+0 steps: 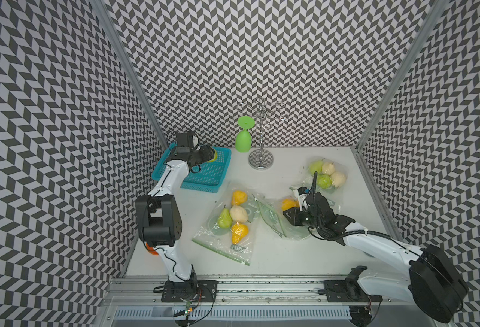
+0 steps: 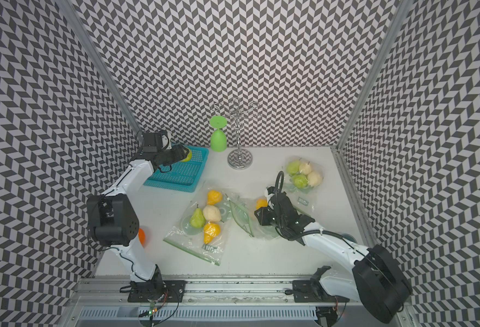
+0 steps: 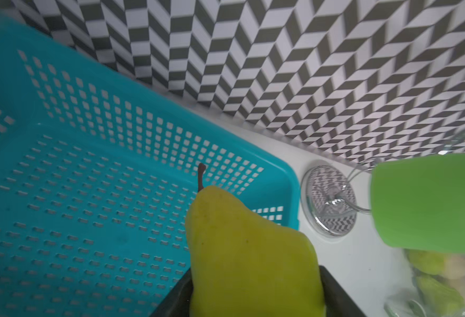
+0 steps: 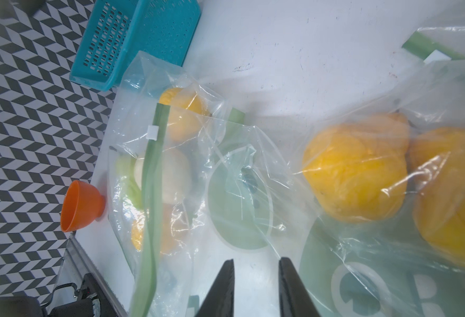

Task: Open the zip-top bag and take out the pear
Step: Place the pear in the basket, then pick up the pear from the zipper food storage bag.

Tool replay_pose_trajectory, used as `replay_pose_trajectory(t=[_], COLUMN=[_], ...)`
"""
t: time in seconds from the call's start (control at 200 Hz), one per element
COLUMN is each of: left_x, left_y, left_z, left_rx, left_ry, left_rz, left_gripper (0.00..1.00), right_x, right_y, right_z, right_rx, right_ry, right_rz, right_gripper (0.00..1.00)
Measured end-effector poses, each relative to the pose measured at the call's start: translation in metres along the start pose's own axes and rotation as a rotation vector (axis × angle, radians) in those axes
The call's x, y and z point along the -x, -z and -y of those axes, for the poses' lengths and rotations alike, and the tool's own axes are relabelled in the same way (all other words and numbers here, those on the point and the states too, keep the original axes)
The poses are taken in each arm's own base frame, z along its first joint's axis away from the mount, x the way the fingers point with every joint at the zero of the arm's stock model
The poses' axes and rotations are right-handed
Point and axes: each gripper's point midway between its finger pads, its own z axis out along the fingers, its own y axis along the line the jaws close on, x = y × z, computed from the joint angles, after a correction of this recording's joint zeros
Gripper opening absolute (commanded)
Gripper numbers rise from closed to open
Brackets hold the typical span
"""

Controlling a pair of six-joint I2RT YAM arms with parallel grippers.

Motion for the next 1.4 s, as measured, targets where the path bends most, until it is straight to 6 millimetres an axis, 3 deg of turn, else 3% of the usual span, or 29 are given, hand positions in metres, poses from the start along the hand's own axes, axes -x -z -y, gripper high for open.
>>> replay_pose_trajectory(t=[0.045, 0.125, 0.225, 0.325, 0.431, 0.531, 0.601, 0.676, 0.801, 0.911, 1.127, 1.397], left_x=[-0.001, -0.005, -0.008, -0.007, -0.015, -0.057, -0.105, -0.165, -0.254, -0.299, -0.315, -0.335], left_y=[-0.015, -0.03, -0.024, 0.01, 0.066, 0.122, 0.149, 0.162, 0.165, 0.169, 0.168, 0.133], left_z=[-0.007, -0.01, 0.0, 0.029, 0.073, 0.121, 0.153, 0.18, 0.197, 0.2, 0.212, 0.215], left_rx=[0.012, 0.018, 0.004, -0.048, -0.147, -0.305, -0.436, -0.548, -0.631, -0.638, -0.66, -0.597], left_ry=[0.003, 0.003, -0.004, -0.032, -0.07, -0.11, -0.126, -0.128, -0.119, -0.107, -0.1, -0.119], left_rz=[-0.024, -0.063, -0.077, -0.044, 0.018, 0.043, -0.003, -0.114, -0.324, -0.433, -0.446, -0.501], left_gripper=[0.8, 0.81, 0.89, 0.85, 0.81, 0.56, 0.35, 0.25, 0.18, 0.16, 0.17, 0.16], right_x=[0.003, 0.01, 0.022, 0.029, 0.033, 0.034, 0.036, 0.037, 0.032, 0.027, 0.026, 0.019], right_y=[0.006, 0.018, 0.032, 0.042, 0.047, 0.048, 0.049, 0.047, 0.039, 0.034, 0.033, 0.032], right_z=[-0.001, -0.002, -0.002, -0.001, 0.004, 0.014, 0.02, 0.027, 0.036, 0.037, 0.032, 0.034], right_rx=[0.01, 0.024, 0.036, 0.046, 0.041, 0.024, 0.021, 0.014, -0.002, 0.005, 0.034, 0.039], right_ry=[-0.001, -0.002, -0.01, -0.013, -0.018, -0.034, -0.043, -0.05, -0.06, -0.053, -0.048, -0.052], right_rz=[0.008, 0.034, 0.08, 0.117, 0.127, 0.122, 0.123, 0.114, 0.07, 0.033, 0.022, 0.011], right_gripper=[0.53, 0.59, 0.63, 0.64, 0.63, 0.63, 0.61, 0.58, 0.53, 0.5, 0.49, 0.49])
